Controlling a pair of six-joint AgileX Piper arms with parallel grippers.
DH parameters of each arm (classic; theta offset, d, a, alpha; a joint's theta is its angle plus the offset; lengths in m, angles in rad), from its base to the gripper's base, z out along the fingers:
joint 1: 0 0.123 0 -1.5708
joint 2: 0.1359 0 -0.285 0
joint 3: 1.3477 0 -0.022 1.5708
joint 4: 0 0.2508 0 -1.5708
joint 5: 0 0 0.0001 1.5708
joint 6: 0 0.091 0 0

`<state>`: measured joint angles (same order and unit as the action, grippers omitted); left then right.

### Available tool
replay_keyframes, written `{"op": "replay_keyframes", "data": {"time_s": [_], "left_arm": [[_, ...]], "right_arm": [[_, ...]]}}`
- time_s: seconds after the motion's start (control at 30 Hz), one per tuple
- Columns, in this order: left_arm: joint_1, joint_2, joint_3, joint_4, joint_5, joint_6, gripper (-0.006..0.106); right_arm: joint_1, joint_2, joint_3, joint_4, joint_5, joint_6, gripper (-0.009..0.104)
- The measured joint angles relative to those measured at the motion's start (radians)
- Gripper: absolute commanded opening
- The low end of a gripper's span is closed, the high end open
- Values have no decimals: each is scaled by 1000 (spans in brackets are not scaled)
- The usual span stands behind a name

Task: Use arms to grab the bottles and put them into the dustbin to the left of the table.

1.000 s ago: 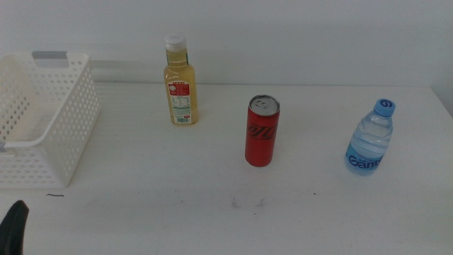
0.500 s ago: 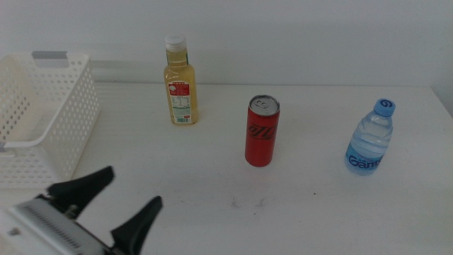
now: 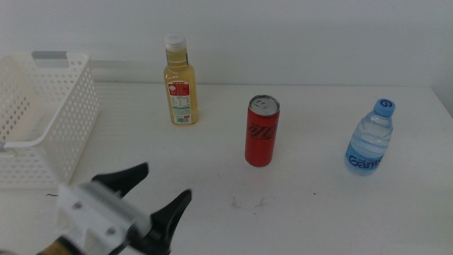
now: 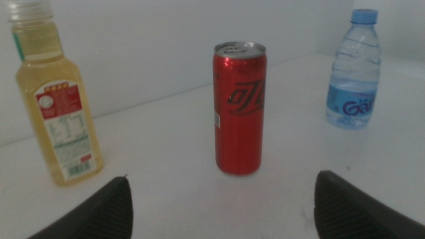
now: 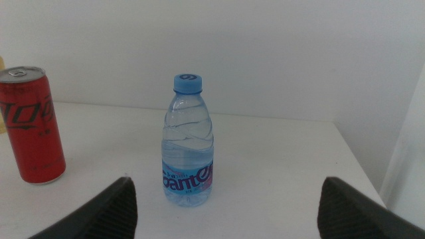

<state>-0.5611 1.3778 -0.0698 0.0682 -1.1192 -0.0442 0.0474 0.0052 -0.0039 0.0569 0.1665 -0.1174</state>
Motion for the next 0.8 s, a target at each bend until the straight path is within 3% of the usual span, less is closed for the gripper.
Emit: {"op": "replay_keyframes", "data": {"time_s": [0.6, 0.8], "left_arm": [[0, 303, -381, 62, 100, -24, 94], [0, 459, -535, 125, 96, -109, 94]], "right_arm": [[0, 0, 0, 0, 0, 0, 89], [0, 0, 0, 0, 0, 0, 89]]}}
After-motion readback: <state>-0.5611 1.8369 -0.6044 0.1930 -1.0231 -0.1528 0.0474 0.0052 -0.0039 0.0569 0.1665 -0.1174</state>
